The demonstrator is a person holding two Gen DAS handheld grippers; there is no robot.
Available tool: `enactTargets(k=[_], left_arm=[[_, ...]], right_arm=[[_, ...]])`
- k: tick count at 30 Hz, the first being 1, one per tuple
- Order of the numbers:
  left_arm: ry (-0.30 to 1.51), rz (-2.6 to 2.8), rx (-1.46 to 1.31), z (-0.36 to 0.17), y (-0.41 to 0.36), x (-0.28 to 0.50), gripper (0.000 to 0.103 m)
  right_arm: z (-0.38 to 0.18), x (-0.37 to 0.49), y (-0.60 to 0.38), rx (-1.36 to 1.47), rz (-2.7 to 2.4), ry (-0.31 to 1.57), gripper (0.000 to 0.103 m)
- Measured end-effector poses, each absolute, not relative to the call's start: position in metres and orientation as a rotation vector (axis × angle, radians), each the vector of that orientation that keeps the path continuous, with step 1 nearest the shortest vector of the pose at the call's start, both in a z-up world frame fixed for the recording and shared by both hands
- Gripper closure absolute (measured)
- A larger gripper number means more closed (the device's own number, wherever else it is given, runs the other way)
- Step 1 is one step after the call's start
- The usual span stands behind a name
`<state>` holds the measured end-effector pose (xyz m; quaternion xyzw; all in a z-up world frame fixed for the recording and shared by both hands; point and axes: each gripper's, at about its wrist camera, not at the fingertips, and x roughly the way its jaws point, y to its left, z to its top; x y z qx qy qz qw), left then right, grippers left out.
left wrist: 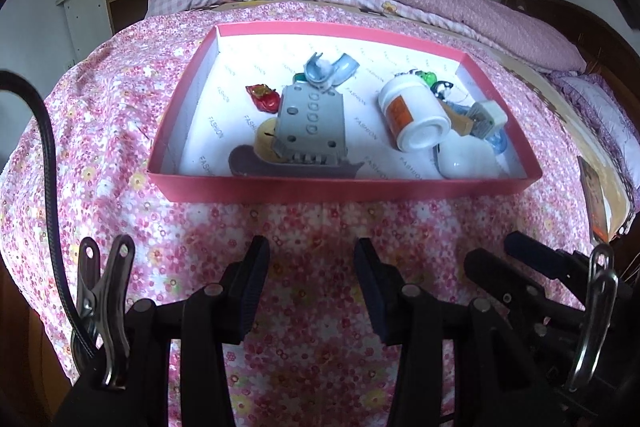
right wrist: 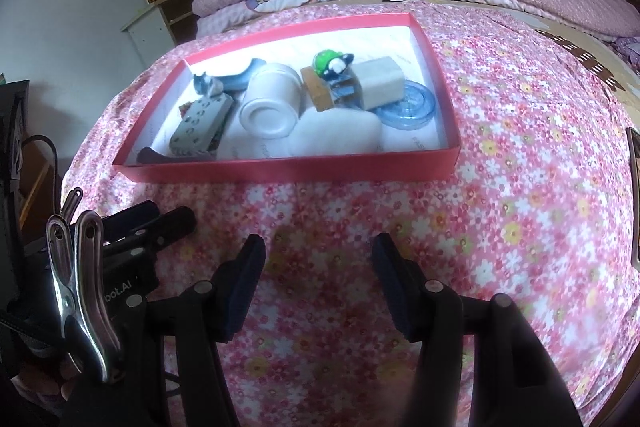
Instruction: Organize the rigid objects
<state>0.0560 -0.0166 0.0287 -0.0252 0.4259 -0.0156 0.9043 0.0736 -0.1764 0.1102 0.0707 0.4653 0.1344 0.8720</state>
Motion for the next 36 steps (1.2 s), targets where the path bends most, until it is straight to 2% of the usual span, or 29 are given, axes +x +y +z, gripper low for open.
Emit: enactTargets(k=[36], left_arm=[[0.877,-0.027,-0.026,0.0267,-0.0266,0.055,0.048]], right_arm=[[0.1092,0.0717,-0.1742,0.133,0.276,0.961,0.044]])
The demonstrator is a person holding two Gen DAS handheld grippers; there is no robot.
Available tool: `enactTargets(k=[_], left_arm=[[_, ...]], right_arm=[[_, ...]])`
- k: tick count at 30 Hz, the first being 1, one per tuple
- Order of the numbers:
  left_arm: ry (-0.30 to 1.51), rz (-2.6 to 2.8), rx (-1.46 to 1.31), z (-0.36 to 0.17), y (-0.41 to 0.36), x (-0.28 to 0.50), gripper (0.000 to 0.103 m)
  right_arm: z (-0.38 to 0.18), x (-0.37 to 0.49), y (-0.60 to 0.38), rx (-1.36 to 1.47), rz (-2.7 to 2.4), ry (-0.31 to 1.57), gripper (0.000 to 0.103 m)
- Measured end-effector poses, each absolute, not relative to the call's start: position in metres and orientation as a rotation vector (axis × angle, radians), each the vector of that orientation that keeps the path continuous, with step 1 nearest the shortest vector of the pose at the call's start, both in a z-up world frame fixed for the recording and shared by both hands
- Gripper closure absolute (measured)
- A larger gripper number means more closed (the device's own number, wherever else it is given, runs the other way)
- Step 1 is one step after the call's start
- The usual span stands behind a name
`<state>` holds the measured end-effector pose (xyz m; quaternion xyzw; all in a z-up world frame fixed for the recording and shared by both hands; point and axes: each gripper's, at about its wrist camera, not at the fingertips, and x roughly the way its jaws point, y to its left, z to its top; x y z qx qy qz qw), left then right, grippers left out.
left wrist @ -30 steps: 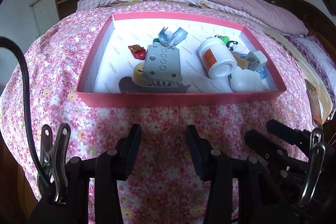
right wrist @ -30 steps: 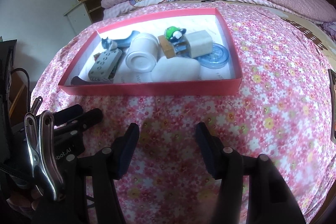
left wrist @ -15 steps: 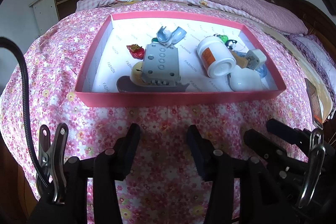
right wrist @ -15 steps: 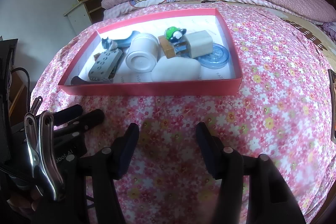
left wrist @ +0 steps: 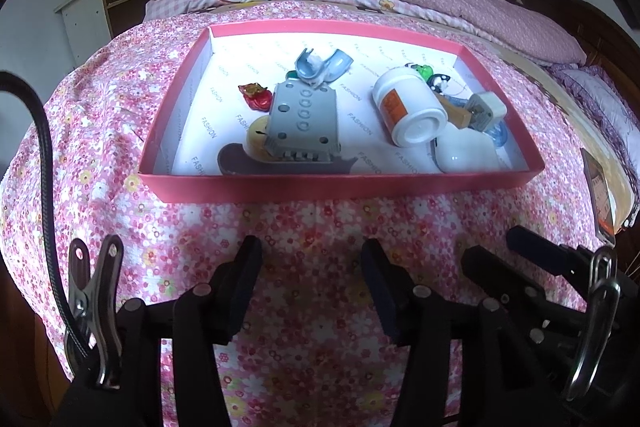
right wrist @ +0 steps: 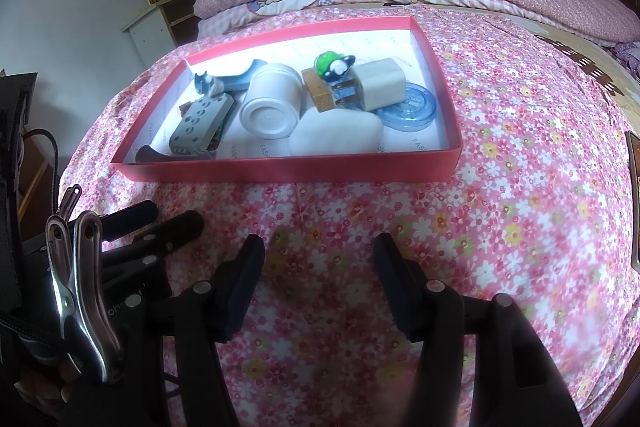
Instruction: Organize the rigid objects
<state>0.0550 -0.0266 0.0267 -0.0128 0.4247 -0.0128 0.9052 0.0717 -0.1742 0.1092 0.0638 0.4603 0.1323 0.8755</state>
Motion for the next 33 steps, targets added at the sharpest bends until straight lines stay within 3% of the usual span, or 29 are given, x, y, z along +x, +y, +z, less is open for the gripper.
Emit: enactTargets(k=[33], left_arm=[[0.878,-0.025,-0.025,0.0263,-0.0268,0.0559,0.048]], right_arm=[[0.1088,0.0709,-0.1735,0.132,0.275,0.956,0.043]])
